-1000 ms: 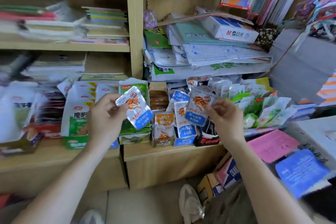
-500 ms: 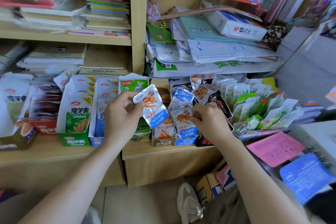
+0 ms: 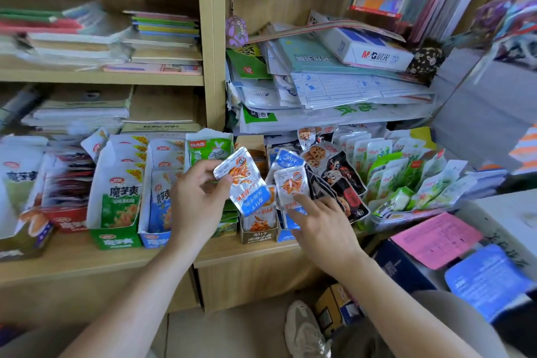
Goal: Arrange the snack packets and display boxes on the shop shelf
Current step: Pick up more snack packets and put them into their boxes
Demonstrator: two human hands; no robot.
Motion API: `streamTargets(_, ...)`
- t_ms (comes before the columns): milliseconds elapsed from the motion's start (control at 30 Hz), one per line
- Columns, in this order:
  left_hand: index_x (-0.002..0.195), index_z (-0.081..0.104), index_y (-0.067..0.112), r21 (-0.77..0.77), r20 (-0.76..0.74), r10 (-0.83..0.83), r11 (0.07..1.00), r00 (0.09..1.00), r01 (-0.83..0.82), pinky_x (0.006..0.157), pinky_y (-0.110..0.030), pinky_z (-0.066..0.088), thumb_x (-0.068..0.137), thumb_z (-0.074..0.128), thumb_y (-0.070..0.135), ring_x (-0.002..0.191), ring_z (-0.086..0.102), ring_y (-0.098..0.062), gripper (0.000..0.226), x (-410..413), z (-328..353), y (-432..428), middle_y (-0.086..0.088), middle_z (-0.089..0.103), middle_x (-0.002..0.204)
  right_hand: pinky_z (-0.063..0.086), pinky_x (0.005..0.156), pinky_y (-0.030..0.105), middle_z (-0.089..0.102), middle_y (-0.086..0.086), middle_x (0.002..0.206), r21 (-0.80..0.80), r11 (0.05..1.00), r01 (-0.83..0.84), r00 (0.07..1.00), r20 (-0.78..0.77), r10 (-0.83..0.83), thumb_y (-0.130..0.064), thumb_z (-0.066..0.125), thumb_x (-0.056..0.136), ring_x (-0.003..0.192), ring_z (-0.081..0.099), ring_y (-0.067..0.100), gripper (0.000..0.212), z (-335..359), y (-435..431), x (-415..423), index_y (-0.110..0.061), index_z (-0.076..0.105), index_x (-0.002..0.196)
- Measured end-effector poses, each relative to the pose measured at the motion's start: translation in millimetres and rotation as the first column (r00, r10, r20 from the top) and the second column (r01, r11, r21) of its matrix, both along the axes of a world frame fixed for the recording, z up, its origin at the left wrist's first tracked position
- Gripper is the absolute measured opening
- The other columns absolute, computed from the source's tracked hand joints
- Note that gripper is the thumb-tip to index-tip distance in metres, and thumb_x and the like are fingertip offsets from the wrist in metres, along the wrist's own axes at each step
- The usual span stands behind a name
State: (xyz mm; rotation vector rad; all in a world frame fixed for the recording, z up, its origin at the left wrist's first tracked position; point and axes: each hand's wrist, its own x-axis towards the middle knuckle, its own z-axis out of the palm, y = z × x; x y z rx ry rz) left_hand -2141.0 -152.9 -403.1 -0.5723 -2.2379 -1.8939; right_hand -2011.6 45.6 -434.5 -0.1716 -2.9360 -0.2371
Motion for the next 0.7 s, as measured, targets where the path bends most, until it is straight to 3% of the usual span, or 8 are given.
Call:
streamTargets(100, 0.097, 0.068, 0.021, 0.016, 0.022, -0.004, 1.0, 1.0, 0.004, 0.068, -0.047, 0.062, 0.09, 0.072, 0.009, 0.076, 0.072, -0.004, 0.014, -0.8, -0.4, 0.8, 0.01, 0.074, 0.087, 0.052, 0.099, 0.044, 0.046, 0.016, 0.149, -0.034, 0.999, 0.017, 0.997, 0.071, -0.015, -0.044, 0.074, 0.082, 0.128, 0.055, 0.033, 0.06, -14.0, -10.7, 14.9, -0.013, 0.059, 0.131)
streamTargets(167, 0.097, 0.067, 0.023, 0.009, 0.02, -0.017, 1.0, 1.0, 0.017, 0.069, -0.047, 0.062, 0.09, 0.072, 0.01, 0.08, 0.072, -0.003, 0.016, 0.9, -0.1, 1.6, 0.011, 0.074, 0.089, 0.04, 0.113, 0.046, 0.02, 0.017, 0.163, -0.051, 0.998, 0.031, 0.99, 0.142, -0.024, -0.051, 0.061, 0.091, 0.148, 0.027, 0.035, 0.073, -19.4, -16.2, 18.3, -0.012, 0.039, 0.149)
streamTargets(233, 0.095, 0.065, 0.028, 0.011, 0.022, -0.032, 0.999, 0.999, 0.032, 0.069, -0.047, 0.063, 0.09, 0.072, 0.01, 0.08, 0.072, -0.002, 0.02, 3.2, -0.8, 2.6, 0.012, 0.074, 0.089, 0.022, 0.122, 0.045, -0.006, 0.014, 0.166, -0.1, 0.994, 0.048, 0.98, 0.199, -0.028, -0.056, 0.048, 0.096, 0.153, 0.001, 0.034, 0.082, -23.7, -19.5, 16.5, -0.014, 0.016, 0.158)
streamTargets(300, 0.095, 0.065, 0.028, 0.001, 0.021, -0.035, 0.999, 0.999, 0.035, 0.069, -0.046, 0.063, 0.09, 0.072, 0.01, 0.08, 0.072, -0.001, 0.02, 5.4, -2.0, 3.3, 0.013, 0.074, 0.089, 0.016, 0.123, 0.043, -0.016, 0.012, 0.165, -0.147, 0.987, 0.059, 0.981, 0.19, -0.03, -0.061, 0.046, 0.095, 0.153, -0.005, 0.033, 0.088, -27.7, -23.1, 11.7, -0.015, 0.007, 0.159)
streamTargets(467, 0.1, 0.067, 0.021, -0.008, 0.028, -0.046, 0.999, 0.999, 0.046, 0.069, -0.046, 0.062, 0.091, 0.071, 0.011, 0.082, 0.072, -0.004, 0.014, 8.9, -3.7, 6.8, 0.009, 0.075, 0.092, 0.011, 0.124, 0.043, -0.017, 0.007, 0.165, -0.237, 0.969, 0.076, 0.985, 0.167, -0.036, -0.065, 0.049, 0.09, 0.153, -0.007, 0.03, 0.093, -33.1, -23.8, 5.7, -0.02, 0.006, 0.159)
streamTargets(600, 0.103, 0.068, 0.016, -0.027, 0.009, -0.08, 0.996, 0.997, 0.08, 0.068, -0.048, 0.062, 0.091, 0.071, 0.011, 0.084, 0.073, -0.006, 0.013, 10.6, -8.9, 18.9, 0.007, 0.075, 0.094, 0.025, 0.122, 0.042, 0.008, 0.005, 0.167, -0.36, 0.932, 0.033, 0.997, 0.082, -0.003, -0.043, 0.059, 0.089, 0.153, 0.015, 0.027, 0.075, -27.8, -16.5, 18.7, -0.019, 0.031, 0.154)
streamTargets(700, 0.107, 0.068, 0.015, -0.101, -0.07, -0.133, 0.987, 0.989, 0.125, 0.067, -0.046, 0.062, 0.091, 0.071, 0.012, 0.082, 0.073, -0.007, 0.017, 8.7, -12.7, 37.0, 0.006, 0.075, 0.093, 0.018, 0.124, 0.039, 0.009, 0.003, 0.167, -0.392, 0.919, 0.036, 0.994, 0.113, 0.009, -0.042, 0.057, 0.092, 0.154, 0.007, 0.022, 0.077, -30.5, -15.3, 34.5, -0.019, 0.024, 0.157)
